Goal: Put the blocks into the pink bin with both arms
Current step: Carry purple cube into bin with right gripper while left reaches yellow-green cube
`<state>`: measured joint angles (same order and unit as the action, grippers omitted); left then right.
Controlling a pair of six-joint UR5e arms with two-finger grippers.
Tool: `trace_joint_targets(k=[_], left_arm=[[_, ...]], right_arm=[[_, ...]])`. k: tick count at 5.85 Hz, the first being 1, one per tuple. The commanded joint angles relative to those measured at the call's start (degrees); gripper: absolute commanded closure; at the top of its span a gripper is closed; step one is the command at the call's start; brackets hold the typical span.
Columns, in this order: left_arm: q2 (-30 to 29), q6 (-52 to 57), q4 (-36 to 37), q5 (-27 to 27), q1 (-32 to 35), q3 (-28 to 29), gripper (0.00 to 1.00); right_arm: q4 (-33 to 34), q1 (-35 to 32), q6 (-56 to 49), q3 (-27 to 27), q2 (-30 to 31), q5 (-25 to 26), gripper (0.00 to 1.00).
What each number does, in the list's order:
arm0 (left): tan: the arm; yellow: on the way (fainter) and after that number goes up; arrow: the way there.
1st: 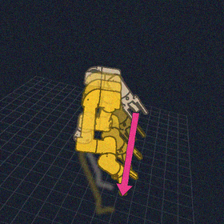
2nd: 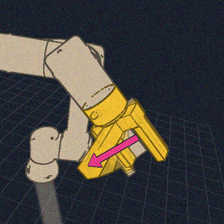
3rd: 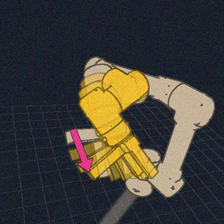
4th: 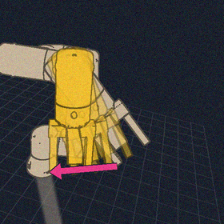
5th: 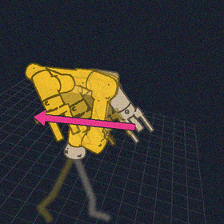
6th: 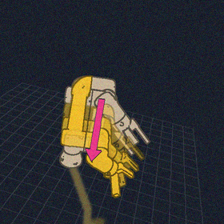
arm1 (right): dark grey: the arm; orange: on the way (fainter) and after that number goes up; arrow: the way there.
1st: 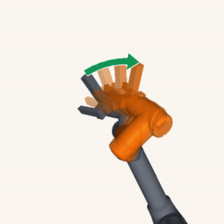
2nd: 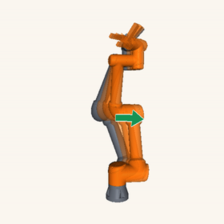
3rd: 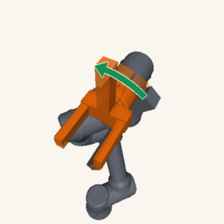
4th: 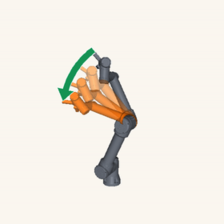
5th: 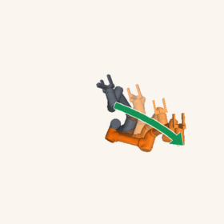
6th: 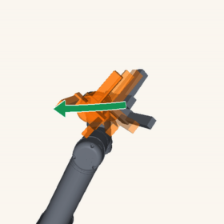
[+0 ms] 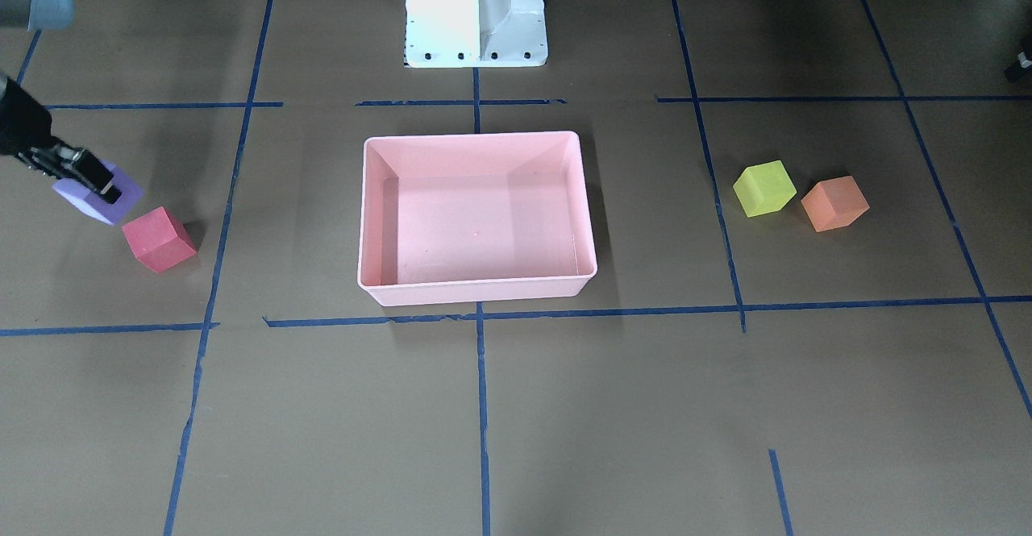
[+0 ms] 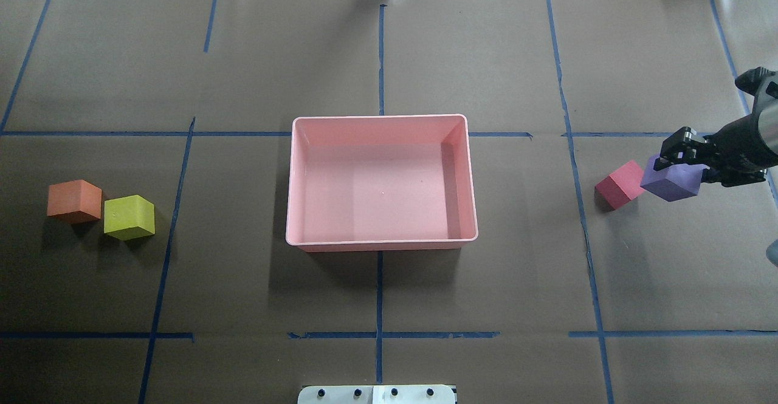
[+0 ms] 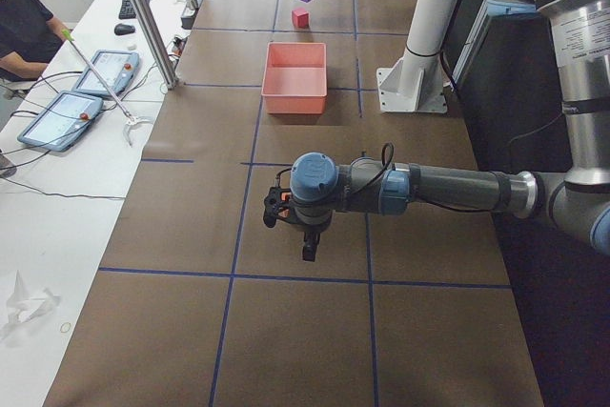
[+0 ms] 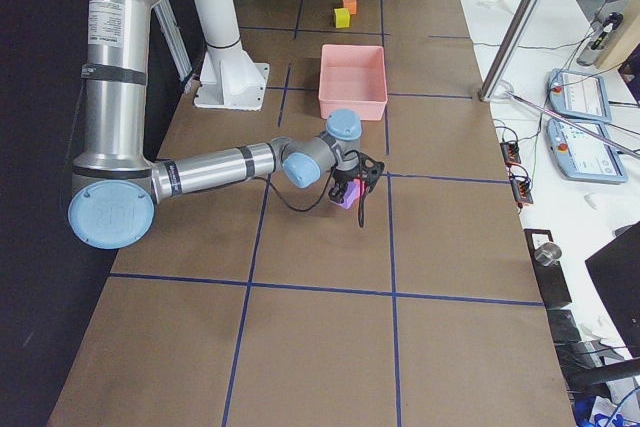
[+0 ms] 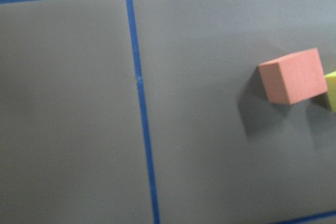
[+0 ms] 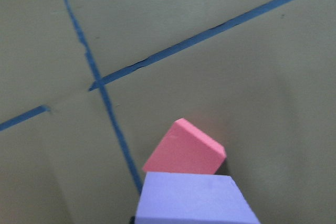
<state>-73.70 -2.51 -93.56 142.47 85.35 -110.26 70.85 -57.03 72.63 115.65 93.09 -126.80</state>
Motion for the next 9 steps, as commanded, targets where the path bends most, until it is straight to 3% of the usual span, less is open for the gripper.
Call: trace_joint_targets(k=[1,2,4,5,6,7,8,9], left_arm=[[-0.21,-16.21,-15.59,0.0,-11.63,0.05,0.0],[-3.26,-29.87,-20.12,-0.35,-16.31,0.05,0.0],[-7.66,-44.27,-21.83,-0.71,-20.31,-0.04,0.0],[-10.38,-50.17,-22.27,-1.05,-24.14,0.13,0.0],[-11.19,-54.14,-22.01,-7.58,-29.4,0.22,0.0],[-11.37,-56.53,-22.01,-11.21,-33.2,0.22,0.0],[-12.16,-57.34,-22.01,-14.3,-36.11,1.61,0.0],[-14.69,-61.26,-21.75,-19.2,-39.96,3.02,0.0]], right_arm=[[4.47,5.13,9.2,4.85,-8.83,0.49,0.97],[7.08,10.65,16.41,3.98,-15.76,1.63,0.97],[17.09,20.77,25.67,-4.5,-34.11,14.51,0.96],[16.69,23.77,29.19,-8.99,-37.77,19.26,0.96],[16.52,26.33,29.32,-10.26,-38.32,22.0,0.95],[16.6,28.27,29.23,-12.01,-38.42,24.03,0.29],[16.69,29.42,29.32,-12.2,-38.33,26.75,0.0],[17.13,29.25,29.23,-10.03,-37.63,26.69,0.0]])
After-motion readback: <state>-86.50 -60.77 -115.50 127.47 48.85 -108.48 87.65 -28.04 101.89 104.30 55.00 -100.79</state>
